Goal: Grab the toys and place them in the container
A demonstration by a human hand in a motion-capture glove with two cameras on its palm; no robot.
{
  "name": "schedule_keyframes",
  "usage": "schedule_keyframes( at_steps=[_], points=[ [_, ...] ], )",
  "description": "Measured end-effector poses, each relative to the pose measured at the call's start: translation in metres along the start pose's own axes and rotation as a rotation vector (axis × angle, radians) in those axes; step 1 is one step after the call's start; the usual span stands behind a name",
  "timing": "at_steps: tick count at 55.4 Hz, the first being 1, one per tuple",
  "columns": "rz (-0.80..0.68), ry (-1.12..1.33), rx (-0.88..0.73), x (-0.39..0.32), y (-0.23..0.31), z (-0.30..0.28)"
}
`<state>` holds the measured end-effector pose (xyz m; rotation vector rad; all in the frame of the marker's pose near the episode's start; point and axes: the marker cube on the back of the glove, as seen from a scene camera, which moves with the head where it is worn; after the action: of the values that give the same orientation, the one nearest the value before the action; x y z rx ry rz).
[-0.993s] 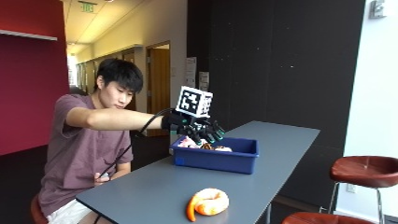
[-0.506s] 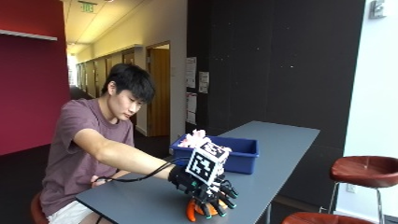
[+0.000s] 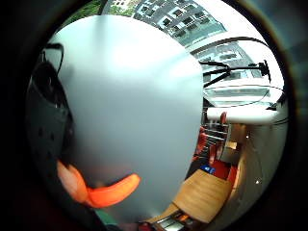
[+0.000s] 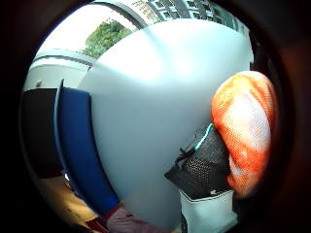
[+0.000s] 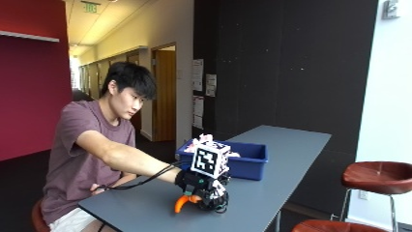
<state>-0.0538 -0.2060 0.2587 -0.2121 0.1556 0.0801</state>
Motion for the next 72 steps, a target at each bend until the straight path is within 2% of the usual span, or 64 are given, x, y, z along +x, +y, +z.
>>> schedule_keyframes(
  at_steps=[9,23,37,43,46,54,58,62,65,69,72],
  points=[
    [0.018,0.008,-0.022,-0.015,0.011,-0.061],
    [-0.054,0.000,0.103,-0.069,0.035,-0.164],
    [-0.115,-0.024,0.217,-0.146,0.049,-0.232],
    [-0.302,-0.053,0.237,-0.194,0.062,-0.250],
    [-0.344,-0.065,0.243,-0.212,0.064,-0.255],
    [-0.251,-0.081,0.252,-0.251,0.060,-0.264],
    [-0.264,-0.031,0.264,-0.260,0.057,-0.263],
    [-0.340,-0.052,0.261,-0.273,0.058,-0.264],
    [-0.274,-0.079,0.264,-0.289,0.056,-0.265],
    [-0.341,-0.044,0.292,-0.301,0.055,-0.261],
    [-0.307,-0.063,0.304,-0.314,0.053,-0.259]
  ],
)
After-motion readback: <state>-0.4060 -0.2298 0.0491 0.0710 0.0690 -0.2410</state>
